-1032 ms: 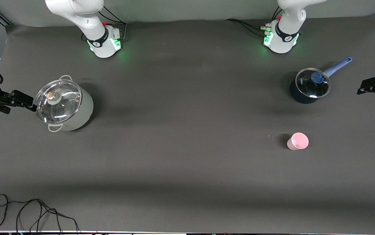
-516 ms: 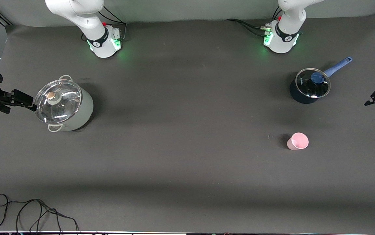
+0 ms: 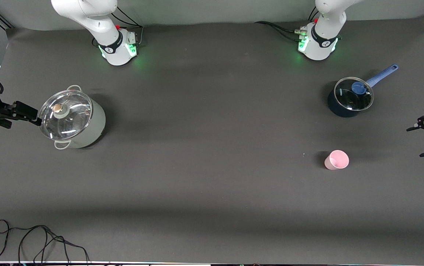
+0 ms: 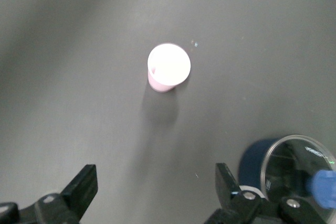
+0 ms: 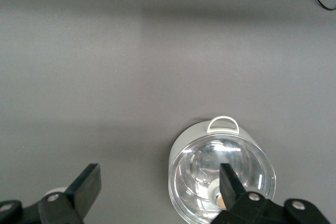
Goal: Transfer pink cup from left to right arm
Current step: 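Move the left gripper down to the pink cup and close on it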
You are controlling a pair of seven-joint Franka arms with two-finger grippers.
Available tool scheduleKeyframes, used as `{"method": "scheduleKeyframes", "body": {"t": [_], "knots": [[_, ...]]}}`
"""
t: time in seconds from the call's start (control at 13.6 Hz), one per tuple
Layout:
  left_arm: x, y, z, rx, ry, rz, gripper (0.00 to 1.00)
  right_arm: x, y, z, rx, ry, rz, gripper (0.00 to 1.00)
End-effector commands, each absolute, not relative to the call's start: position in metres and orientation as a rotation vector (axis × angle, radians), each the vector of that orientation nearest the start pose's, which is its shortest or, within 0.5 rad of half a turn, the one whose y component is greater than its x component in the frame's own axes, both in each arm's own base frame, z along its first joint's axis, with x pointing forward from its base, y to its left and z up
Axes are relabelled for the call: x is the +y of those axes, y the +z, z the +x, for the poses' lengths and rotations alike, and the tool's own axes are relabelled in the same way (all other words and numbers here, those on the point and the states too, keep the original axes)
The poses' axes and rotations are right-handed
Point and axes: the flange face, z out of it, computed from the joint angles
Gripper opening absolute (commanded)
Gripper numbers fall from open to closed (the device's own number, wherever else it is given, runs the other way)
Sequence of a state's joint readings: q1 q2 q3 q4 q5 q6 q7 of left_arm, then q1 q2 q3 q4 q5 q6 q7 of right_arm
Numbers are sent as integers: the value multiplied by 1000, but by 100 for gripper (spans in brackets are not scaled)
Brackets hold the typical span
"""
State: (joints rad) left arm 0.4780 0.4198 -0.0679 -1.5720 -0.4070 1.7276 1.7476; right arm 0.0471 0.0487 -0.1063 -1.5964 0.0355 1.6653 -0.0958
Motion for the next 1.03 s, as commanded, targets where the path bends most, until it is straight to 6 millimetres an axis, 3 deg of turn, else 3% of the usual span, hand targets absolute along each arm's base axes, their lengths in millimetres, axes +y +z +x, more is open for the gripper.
{"method": "scheduleKeyframes", "body": {"t": [0.0, 0.15, 0.37, 0.81, 0.96], "knots": [[253, 327, 613, 2196, -763, -2832, 100, -28, 600, 571, -89, -27, -3122, 100], [266, 288, 608, 2233, -902, -2825, 100, -29, 600, 571, -89, -27, -3124, 100], [265, 227, 605, 2307, -1246, -2713, 100, -29, 600, 571, -110, -27, -3123, 100], [240, 127, 597, 2320, -1672, -2579, 100, -31, 600, 570, -134, -25, -3121, 100], [233, 110, 594, 2289, -1746, -2592, 100, -31, 600, 571, -130, -27, -3123, 100]]}}
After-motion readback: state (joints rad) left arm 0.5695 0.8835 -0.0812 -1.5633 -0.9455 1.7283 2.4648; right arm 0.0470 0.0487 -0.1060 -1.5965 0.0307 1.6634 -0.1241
